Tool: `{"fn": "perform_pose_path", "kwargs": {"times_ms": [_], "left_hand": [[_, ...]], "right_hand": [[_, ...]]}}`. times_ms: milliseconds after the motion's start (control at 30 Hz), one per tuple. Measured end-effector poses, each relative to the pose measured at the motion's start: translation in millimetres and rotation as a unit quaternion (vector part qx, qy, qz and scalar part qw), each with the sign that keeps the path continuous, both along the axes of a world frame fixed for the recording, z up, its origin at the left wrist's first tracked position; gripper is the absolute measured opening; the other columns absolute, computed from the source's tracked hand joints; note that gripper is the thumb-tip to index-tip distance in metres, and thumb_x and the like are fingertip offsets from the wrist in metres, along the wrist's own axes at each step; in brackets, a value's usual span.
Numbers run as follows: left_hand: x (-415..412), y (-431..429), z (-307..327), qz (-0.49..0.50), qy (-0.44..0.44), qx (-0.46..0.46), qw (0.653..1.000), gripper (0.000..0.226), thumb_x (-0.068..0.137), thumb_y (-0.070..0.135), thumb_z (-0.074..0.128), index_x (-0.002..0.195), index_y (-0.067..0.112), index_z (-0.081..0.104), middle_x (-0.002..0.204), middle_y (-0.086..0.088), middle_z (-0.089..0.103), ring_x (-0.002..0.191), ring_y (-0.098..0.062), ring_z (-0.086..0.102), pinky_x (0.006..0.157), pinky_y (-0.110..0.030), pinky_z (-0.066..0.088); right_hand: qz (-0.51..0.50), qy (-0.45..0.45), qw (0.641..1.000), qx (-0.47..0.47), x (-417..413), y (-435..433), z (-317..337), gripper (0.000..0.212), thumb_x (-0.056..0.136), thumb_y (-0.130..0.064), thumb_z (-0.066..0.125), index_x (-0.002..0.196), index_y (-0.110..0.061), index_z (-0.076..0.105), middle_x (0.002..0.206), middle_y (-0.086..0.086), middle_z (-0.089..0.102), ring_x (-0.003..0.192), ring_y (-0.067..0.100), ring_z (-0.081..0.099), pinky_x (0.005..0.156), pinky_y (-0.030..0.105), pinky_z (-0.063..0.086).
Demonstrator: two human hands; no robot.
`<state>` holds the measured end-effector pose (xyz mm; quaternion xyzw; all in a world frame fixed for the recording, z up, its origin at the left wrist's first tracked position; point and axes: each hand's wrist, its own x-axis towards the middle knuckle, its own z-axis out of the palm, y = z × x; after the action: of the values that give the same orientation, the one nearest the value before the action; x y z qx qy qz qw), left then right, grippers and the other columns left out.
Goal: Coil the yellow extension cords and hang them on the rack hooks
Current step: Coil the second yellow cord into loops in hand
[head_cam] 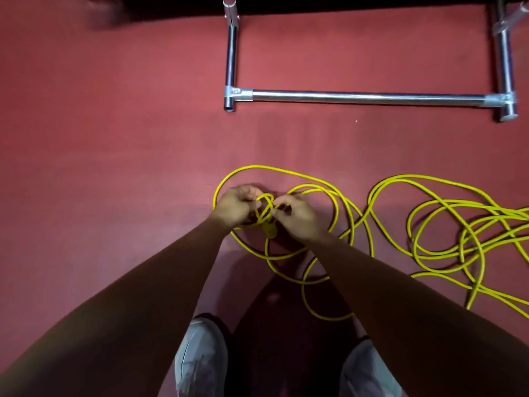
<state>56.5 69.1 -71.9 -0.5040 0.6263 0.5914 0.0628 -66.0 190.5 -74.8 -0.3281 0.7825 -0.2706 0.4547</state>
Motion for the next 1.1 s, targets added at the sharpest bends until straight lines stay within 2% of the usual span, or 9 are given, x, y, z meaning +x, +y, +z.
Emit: {"fn": "perform_pose_path", "kwargs": {"times_ms": [100, 200, 267, 400, 500, 667, 800, 1000, 1100], "left_hand": [[-4, -11, 34, 0.035, 0.042, 0.031, 0.998, 0.02, 0.092, -0.005, 0.052, 0.097, 0.013, 0.059, 0.08, 0.0, 0.055, 0.051, -0.001, 0.055, 0.047, -0.017, 0.046], [-17, -26, 83, 0.067, 0.079, 0.05, 0.993, 0.02, 0.092, -0.007, 0.051, 0.091, 0.012, 0.057, 0.076, -0.003, 0.051, 0.054, -0.007, 0.054, 0.05, -0.019, 0.05], [-26, -30, 125, 0.094, 0.101, 0.071, 0.988, 0.021, 0.092, -0.007, 0.051, 0.086, 0.013, 0.055, 0.075, -0.004, 0.051, 0.061, -0.012, 0.055, 0.059, -0.022, 0.056], [-39, -24, 220, 0.133, 0.171, 0.088, 0.972, 0.022, 0.09, -0.01, 0.05, 0.084, 0.011, 0.052, 0.068, -0.006, 0.06, 0.064, -0.017, 0.058, 0.065, -0.028, 0.056], [-43, -7, 294, 0.142, 0.235, 0.079, 0.958, 0.018, 0.089, -0.01, 0.049, 0.088, 0.008, 0.049, 0.073, -0.011, 0.068, 0.066, -0.023, 0.063, 0.066, -0.033, 0.053], [-33, 37, 398, 0.16, 0.311, 0.012, 0.937, 0.006, 0.094, 0.01, 0.053, 0.097, 0.009, 0.047, 0.076, -0.007, 0.066, 0.059, -0.018, 0.066, 0.066, -0.035, 0.051], [-15, 73, 452, 0.152, 0.325, -0.094, 0.929, 0.021, 0.097, 0.025, 0.053, 0.093, 0.005, 0.053, 0.063, -0.007, 0.062, 0.056, -0.019, 0.063, 0.057, -0.031, 0.056], [21, 98, 478, 0.066, 0.317, -0.175, 0.93, 0.016, 0.096, 0.017, 0.055, 0.089, 0.003, 0.053, 0.063, -0.013, 0.063, 0.056, -0.018, 0.061, 0.063, -0.034, 0.053], [29, 99, 485, 0.002, 0.29, -0.188, 0.938, 0.013, 0.093, 0.014, 0.059, 0.085, 0.004, 0.056, 0.062, -0.014, 0.061, 0.055, -0.016, 0.057, 0.058, -0.029, 0.049]], "right_hand": [[-0.111, -0.162, 0.98, 0.009, -3, 0, 27, 0.016, 0.094, -0.018, 0.062, 0.11, -0.014, 0.065, 0.089, 0.003, 0.062, 0.076, 0.014, 0.06, 0.07, 0.025, 0.047], [-0.207, -0.337, 0.918, -0.012, -14, -5, 77, 0.011, 0.094, -0.015, 0.06, 0.105, -0.012, 0.062, 0.094, 0.014, 0.068, 0.076, 0.029, 0.067, 0.075, 0.04, 0.057], [-0.219, -0.382, 0.896, -0.05, -24, -7, 119, 0.016, 0.092, -0.012, 0.061, 0.108, -0.007, 0.061, 0.095, 0.019, 0.071, 0.08, 0.035, 0.07, 0.08, 0.044, 0.058], [-0.234, -0.42, 0.868, -0.121, -42, -6, 212, 0.014, 0.092, -0.005, 0.057, 0.106, -0.003, 0.059, 0.085, 0.019, 0.07, 0.069, 0.03, 0.07, 0.067, 0.034, 0.059], [-0.224, -0.438, 0.849, -0.192, -47, 6, 286, 0.031, 0.091, -0.006, 0.055, 0.122, -0.002, 0.055, 0.089, 0.014, 0.067, 0.075, 0.023, 0.067, 0.075, 0.032, 0.056], [-0.191, -0.398, 0.845, -0.301, -34, 46, 395, 0.04, 0.085, 0.0, 0.058, 0.124, -0.003, 0.056, 0.088, 0.012, 0.067, 0.079, 0.025, 0.065, 0.078, 0.032, 0.057], [-0.182, -0.317, 0.865, -0.345, -10, 77, 452, 0.029, 0.09, -0.007, 0.058, 0.119, 0.0, 0.058, 0.085, 0.013, 0.066, 0.067, 0.023, 0.061, 0.067, 0.032, 0.052], [-0.167, -0.167, 0.925, -0.3, 25, 103, 468, 0.018, 0.097, -0.028, 0.055, 0.099, -0.016, 0.069, 0.085, 0.005, 0.068, 0.078, 0.017, 0.062, 0.069, 0.028, 0.049], [-0.221, -0.133, 0.917, -0.304, 28, 103, 467, 0.015, 0.094, -0.016, 0.061, 0.107, -0.014, 0.067, 0.094, 0.004, 0.07, 0.085, 0.017, 0.063, 0.071, 0.027, 0.05]]}}
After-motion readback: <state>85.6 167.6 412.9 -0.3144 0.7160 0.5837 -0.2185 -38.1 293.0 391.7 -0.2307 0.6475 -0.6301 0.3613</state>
